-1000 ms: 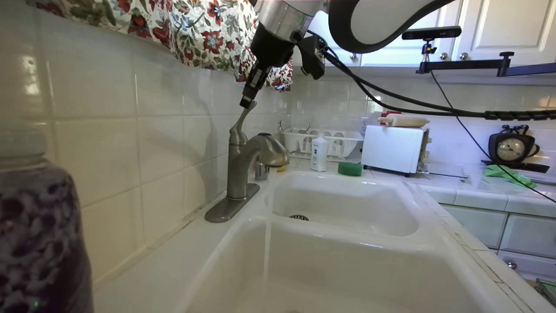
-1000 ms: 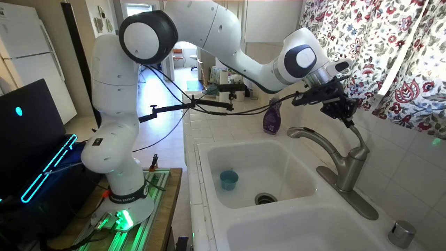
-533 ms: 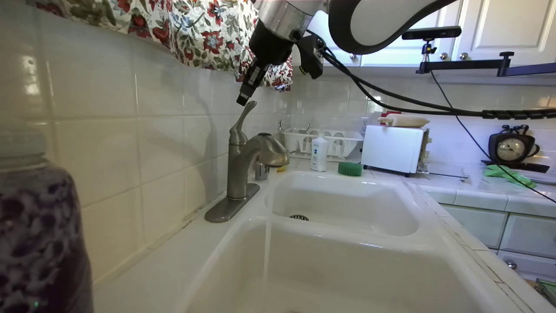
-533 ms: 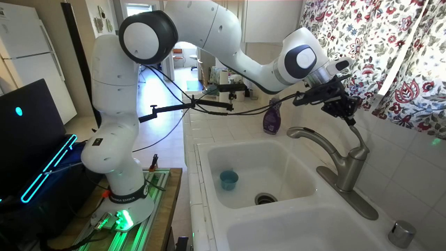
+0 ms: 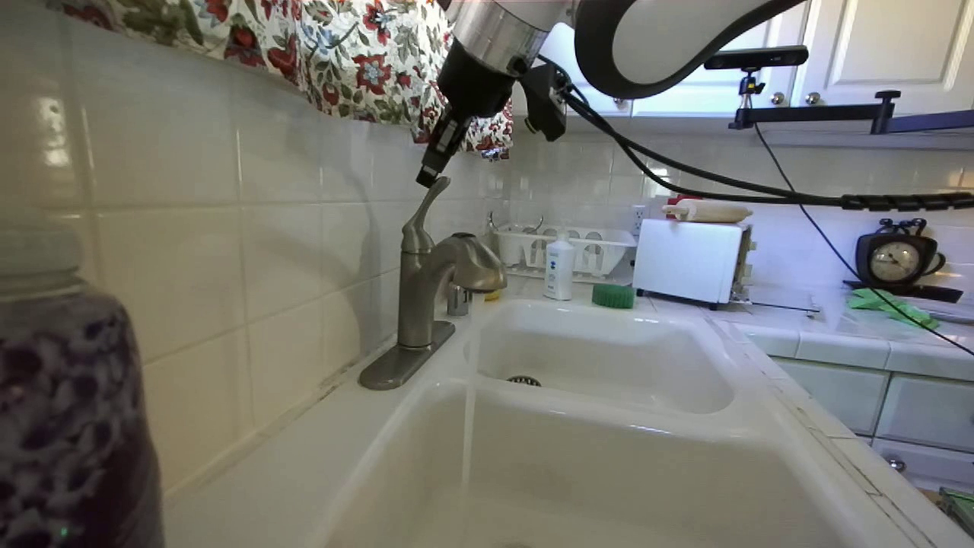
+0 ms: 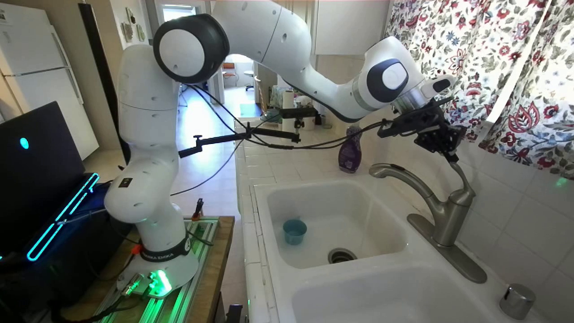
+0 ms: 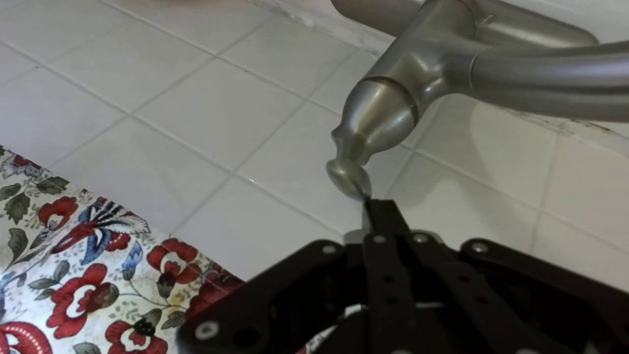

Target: Open the tap

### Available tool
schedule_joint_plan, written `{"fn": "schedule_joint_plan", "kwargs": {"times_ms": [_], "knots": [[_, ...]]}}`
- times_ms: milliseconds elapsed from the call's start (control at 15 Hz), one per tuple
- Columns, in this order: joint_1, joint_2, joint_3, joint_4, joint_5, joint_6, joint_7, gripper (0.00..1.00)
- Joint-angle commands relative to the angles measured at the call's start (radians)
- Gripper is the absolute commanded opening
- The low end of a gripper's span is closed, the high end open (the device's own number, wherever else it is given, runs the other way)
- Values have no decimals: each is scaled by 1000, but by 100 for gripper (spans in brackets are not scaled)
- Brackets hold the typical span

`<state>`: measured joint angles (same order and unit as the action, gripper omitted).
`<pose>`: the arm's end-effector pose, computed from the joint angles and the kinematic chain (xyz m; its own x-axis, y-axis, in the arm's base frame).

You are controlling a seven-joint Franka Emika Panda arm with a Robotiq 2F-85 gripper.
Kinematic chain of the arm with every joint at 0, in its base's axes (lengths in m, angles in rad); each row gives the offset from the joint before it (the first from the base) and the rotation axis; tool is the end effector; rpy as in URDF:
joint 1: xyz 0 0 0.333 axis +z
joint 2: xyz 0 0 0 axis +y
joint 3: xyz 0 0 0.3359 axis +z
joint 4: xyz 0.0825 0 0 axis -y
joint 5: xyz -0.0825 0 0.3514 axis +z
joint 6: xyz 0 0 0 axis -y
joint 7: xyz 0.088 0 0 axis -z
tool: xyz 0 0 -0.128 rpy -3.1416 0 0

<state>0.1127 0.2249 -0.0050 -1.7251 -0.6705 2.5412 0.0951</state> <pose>0.6528 0.0711 0.5313 0.7310 0.5182 0.4440 0.2446 -0.8064 0.5384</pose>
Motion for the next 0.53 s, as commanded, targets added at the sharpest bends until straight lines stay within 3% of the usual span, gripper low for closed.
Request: {"fn": "schedule_joint_plan", "kwargs": {"times_ms": [0,467], "knots": [[-6,-13,-12,-24,-15,1,-5,0],[-22,-28,-36,-49,-20,1,1,0]]}}
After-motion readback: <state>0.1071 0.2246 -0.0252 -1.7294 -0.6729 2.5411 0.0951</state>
